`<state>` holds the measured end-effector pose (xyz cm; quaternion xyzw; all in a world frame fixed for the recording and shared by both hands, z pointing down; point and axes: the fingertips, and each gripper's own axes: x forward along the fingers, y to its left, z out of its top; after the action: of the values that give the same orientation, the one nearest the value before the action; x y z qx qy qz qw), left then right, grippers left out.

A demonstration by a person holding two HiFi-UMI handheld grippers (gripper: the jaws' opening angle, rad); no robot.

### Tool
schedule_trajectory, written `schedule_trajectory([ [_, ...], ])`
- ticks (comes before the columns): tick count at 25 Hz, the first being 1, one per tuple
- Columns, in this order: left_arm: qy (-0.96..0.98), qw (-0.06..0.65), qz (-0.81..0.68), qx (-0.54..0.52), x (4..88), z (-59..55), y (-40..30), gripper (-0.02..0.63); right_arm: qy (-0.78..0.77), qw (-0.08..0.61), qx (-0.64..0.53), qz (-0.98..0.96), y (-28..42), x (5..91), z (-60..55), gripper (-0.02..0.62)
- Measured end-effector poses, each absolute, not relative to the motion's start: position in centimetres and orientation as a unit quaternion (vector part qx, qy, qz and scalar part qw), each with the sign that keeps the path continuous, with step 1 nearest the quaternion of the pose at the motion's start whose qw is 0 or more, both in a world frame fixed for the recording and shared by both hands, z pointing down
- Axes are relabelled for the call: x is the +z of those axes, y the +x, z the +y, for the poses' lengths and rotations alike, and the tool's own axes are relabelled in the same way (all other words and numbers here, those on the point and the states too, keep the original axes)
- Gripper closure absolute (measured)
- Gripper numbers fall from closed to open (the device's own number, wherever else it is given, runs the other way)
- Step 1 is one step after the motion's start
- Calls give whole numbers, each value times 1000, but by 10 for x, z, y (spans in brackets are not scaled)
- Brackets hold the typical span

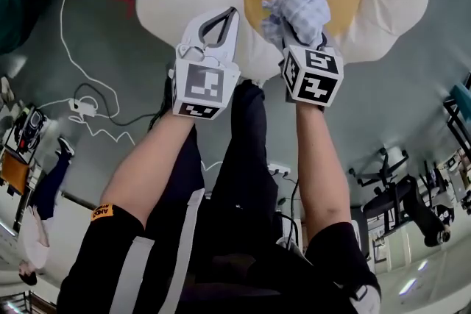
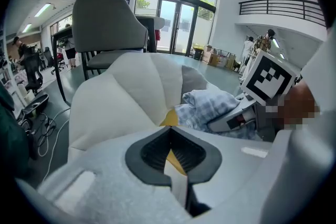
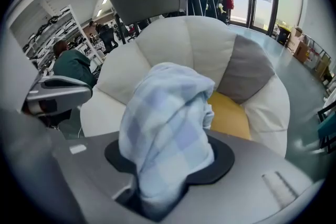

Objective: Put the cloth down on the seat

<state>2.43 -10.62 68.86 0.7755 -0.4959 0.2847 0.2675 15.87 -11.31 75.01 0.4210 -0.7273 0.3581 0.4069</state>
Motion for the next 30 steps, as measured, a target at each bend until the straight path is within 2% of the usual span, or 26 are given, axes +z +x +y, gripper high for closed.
schedule_trajectory([
  [19, 772, 285, -492, 282, 753, -119, 32, 607, 400, 454, 350, -715, 157, 834, -127, 359],
  [30, 780, 284, -489, 268, 756, -133, 43, 607, 378, 477, 367, -704, 171, 864, -118, 291],
])
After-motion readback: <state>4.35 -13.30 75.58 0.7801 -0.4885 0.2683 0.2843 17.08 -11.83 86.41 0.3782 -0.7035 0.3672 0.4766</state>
